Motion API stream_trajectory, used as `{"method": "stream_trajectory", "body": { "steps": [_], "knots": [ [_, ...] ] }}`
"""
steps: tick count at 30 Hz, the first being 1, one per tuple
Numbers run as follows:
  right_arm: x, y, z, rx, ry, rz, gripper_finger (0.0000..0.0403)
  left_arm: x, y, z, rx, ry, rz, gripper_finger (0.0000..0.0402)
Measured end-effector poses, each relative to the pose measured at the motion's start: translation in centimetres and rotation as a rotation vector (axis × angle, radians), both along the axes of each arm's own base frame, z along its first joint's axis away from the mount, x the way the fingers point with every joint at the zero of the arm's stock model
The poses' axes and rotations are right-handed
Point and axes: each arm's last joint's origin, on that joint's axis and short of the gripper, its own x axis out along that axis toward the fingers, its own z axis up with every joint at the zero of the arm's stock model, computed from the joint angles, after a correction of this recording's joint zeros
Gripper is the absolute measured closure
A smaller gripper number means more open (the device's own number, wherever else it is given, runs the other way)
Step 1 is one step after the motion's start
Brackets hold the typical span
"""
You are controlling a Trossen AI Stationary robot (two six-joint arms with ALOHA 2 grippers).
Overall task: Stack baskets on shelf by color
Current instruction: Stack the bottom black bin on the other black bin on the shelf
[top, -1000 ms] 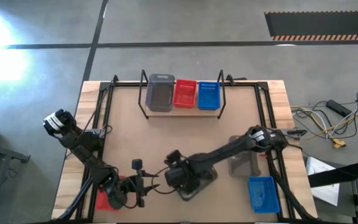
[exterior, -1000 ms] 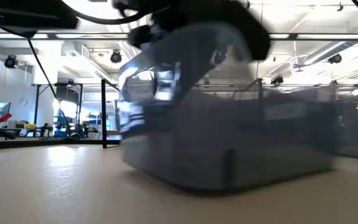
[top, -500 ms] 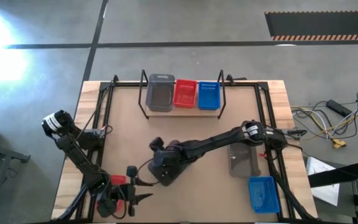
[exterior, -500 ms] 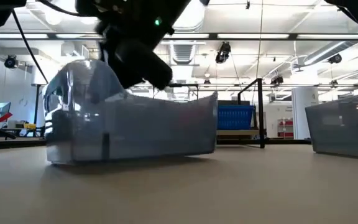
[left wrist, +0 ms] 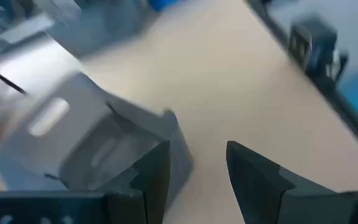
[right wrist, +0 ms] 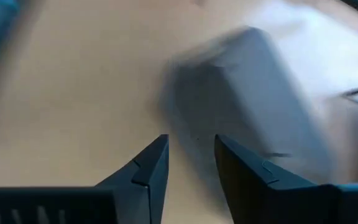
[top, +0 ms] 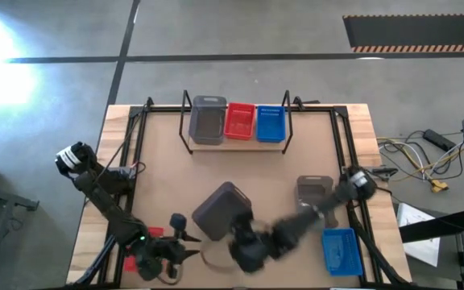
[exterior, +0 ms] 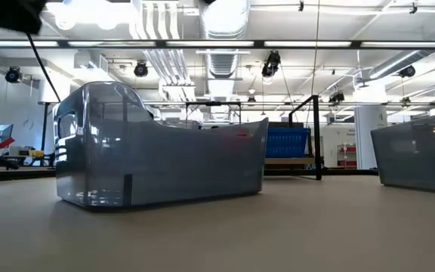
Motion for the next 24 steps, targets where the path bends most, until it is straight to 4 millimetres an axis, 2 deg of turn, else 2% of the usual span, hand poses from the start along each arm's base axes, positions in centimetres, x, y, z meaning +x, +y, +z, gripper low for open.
{"method": "stream_trajectory", "body": {
  "steps": [5,8,10,13,16,24],
  "knots": [
    [-4.4,7.3,-3.8,-0.021,-0.163,-0.031,0.0282,2.5,2.2,1.2,0.012,0.281,-0.068,0.026],
    [-7.0,10.2,-6.1,-0.061,-0.299,-0.072,0.0282,3.7,3.7,1.2,0.048,0.396,-0.081,0.026],
    [-8.5,11.4,-7.3,-0.091,-0.392,-0.11,0.0282,4.4,4.4,1.4,0.056,0.425,-0.099,0.026],
    [-10.3,12.2,-8.9,-0.182,-0.497,-0.157,0.0282,5.3,5.1,1.2,0.09,0.442,-0.147,0.026],
    [-11.0,12.2,-9.5,-0.25,-0.557,-0.189,0.0282,5.9,5.5,0.7,0.116,0.458,-0.164,0.026],
    [-10.0,11.2,-9.4,-0.265,-0.584,-0.243,0.0282,7.2,5.6,-1.8,0.142,0.5,-0.137,0.026]
  ]
}}
